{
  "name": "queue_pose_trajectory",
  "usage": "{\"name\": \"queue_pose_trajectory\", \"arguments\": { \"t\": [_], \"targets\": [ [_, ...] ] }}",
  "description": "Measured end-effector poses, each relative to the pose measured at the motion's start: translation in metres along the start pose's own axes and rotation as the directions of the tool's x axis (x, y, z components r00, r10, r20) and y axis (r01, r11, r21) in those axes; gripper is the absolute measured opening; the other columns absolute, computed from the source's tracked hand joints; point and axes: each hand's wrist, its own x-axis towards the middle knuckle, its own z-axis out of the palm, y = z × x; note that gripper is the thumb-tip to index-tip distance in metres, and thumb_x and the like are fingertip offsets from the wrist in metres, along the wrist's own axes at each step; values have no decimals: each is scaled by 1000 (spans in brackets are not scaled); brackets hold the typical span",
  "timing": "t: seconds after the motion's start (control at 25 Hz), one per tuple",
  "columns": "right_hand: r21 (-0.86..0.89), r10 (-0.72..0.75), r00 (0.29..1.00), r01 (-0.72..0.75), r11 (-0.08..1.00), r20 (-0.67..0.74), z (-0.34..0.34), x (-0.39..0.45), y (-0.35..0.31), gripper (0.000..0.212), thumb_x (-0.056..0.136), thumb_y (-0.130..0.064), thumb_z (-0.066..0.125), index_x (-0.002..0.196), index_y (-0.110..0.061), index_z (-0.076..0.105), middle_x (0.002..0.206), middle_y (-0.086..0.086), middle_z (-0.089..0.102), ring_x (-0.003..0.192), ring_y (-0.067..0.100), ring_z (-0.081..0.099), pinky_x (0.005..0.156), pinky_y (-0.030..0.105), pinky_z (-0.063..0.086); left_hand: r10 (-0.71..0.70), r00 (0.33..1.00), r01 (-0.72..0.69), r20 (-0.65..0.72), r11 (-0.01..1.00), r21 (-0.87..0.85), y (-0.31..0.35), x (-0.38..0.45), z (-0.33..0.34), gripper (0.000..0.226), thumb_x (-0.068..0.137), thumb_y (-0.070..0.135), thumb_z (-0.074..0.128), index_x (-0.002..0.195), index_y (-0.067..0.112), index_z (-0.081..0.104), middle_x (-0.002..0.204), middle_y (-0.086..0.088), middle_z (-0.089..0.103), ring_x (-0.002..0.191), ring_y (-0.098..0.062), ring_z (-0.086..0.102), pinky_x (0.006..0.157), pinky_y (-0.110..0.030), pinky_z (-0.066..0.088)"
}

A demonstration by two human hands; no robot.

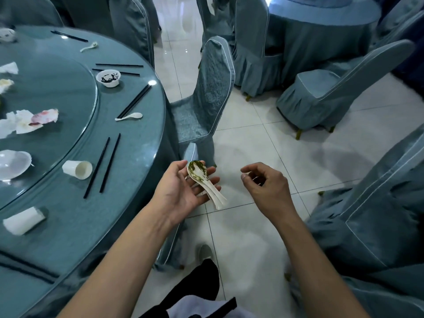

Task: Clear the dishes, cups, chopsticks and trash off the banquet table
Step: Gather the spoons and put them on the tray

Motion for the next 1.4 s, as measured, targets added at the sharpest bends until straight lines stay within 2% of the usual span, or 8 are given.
{"name": "queue_pose_trajectory", "arguments": {
  "t": [0.24, 0.48, 0.68, 0.84, 1.08, 1.16, 1.2, 1.4],
  "targets": [
    [-51, -54, 996, 58, 997, 77, -6, 96, 0, 5, 92, -25, 72, 95, -29, 72, 77, -12, 68, 75, 3, 63, 60, 10, 47, 29, 999, -30, -29, 999, -23, 29, 64, 37, 41, 96, 31, 45, 122, 3, 61, 114, -24, 71, 96, -39, 70, 85, -52, 60],
    [-44, -108, 989, 113, 993, 103, -14, 161, -2, 4, 91, -25, 73, 92, -28, 72, 77, -11, 69, 73, 4, 64, 62, 11, 48, 47, 997, -50, -68, 997, -58, 50, 102, 65, 42, 97, 30, 44, 124, 2, 61, 116, -24, 71, 94, -39, 71, 82, -51, 60],
    [-28, -139, 972, 147, 989, 188, -7, 217, 4, 6, 91, -23, 72, 90, -29, 73, 73, -13, 68, 72, 2, 63, 60, 10, 46, 94, 987, -108, -128, 988, -106, 66, 135, 79, 42, 97, 29, 43, 123, 1, 60, 118, -25, 70, 91, -40, 71, 80, -50, 61],
    [-1, -191, 940, 200, 980, 281, -5, 277, 8, 7, 91, -22, 72, 89, -29, 73, 73, -16, 68, 71, 0, 63, 59, 8, 45, 167, 966, -199, -196, 967, -161, 80, 167, 98, 41, 99, 31, 41, 117, 1, 64, 117, -24, 70, 95, -40, 70, 84, -52, 59],
    [62, -333, 852, 338, 939, 403, 0, 373, 13, 8, 88, -20, 74, 91, -28, 75, 76, -18, 70, 72, -1, 65, 64, 7, 45, 249, 920, -327, -304, 913, -243, 96, 217, 135, 42, 98, 32, 42, 122, 2, 61, 117, -24, 70, 95, -39, 71, 83, -52, 59],
    [94, -348, 831, 342, 935, 434, 6, 397, 16, 9, 88, -19, 74, 90, -28, 74, 75, -19, 70, 71, -1, 66, 65, 6, 45, 261, 900, -363, -349, 893, -267, 102, 227, 141, 44, 98, 32, 42, 126, 2, 60, 119, -24, 70, 95, -39, 72, 82, -52, 60],
    [110, -342, 824, 328, 938, 451, 11, 407, 17, 9, 88, -19, 74, 89, -28, 74, 75, -18, 70, 71, 0, 66, 65, 8, 46, 266, 889, -378, -372, 886, -269, 103, 230, 143, 45, 99, 32, 41, 128, 2, 59, 119, -24, 70, 94, -39, 73, 82, -52, 60],
    [184, -298, 752, 234, 955, 588, 52, 440, 13, 9, 88, -18, 74, 88, -27, 74, 77, -10, 72, 76, 8, 69, 77, 32, 59, 282, 832, -451, -477, 846, -285, 111, 240, 136, 48, 99, 32, 39, 130, 1, 59, 122, -25, 69, 94, -37, 71, 81, -51, 61]
  ]
}}
